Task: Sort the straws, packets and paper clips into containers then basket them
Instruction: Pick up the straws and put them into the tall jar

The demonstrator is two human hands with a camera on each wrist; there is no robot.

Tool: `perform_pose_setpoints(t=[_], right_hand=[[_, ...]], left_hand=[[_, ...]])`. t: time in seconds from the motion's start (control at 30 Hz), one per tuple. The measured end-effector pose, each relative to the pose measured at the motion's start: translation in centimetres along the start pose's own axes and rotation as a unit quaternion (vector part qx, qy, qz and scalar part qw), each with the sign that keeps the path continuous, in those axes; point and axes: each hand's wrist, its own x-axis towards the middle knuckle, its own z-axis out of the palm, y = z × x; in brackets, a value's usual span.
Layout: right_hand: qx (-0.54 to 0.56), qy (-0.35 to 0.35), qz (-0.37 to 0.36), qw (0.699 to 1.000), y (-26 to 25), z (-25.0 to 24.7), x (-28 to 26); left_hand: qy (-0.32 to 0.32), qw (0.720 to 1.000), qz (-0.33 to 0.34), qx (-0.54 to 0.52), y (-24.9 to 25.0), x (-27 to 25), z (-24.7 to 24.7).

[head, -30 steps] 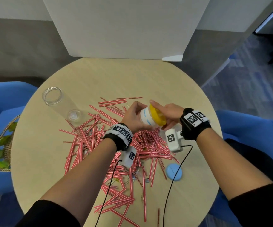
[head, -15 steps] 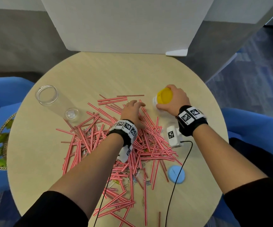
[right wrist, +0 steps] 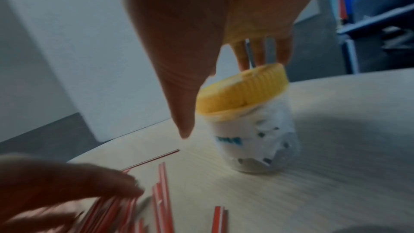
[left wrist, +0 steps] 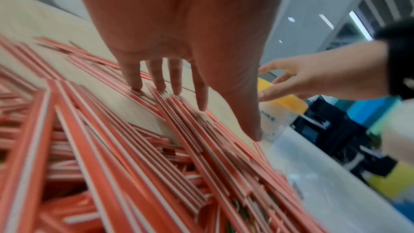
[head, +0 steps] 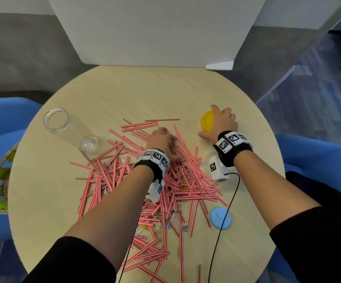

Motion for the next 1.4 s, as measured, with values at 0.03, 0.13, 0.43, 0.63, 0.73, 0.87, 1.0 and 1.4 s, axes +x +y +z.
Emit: perform_pose_setpoints(t=[0.03,0.13,0.43,0.63,0.73,0.87,1.0,1.4], right_hand=[[-0.016,0.034,-0.023,0.999,-0.5,0.0,-0.5],[-0.027,0.112,-0.15,0.982,-3.5,0.1,-2.9],[-0.08,-0.146,-0.099,0.981,-10.4,5.7,-7.7],[-0.065,-0.096,-0.074,0.99,-11.8,7.9,-8.4],[-0.053,-0.087,-0.083,0.991,-12.4,8.0,-9.1],[-0.078,-0.108,-0.088,0.987,-13.0,8.1,-9.8],[-0.097,-0.123,-0.094,0.983,-13.0,7.9,-9.9],[-0.041,-0.125,-0.105,0.986,-10.8,6.7,-10.8]], left_hand=[[-0.004,1.0,0.004,-0.022,-0.3,-0.3,-0.3],[0.045,0.988,0.016,-0.149,-2.3,-2.9,-1.4],[0.309,0.853,-0.117,-0.403,-14.5,-15.3,-2.6],[0.329,0.855,-0.24,-0.321,-18.6,-15.3,-5.6],[0.134,0.938,-0.216,-0.236,-16.3,-15.2,-4.8],[0.097,0.986,-0.123,-0.06,-11.7,-14.7,-1.1],[0.104,0.988,-0.091,0.073,-8.1,-13.2,1.4],[0.148,0.964,-0.152,-0.158,-6.7,-11.4,2.6]])
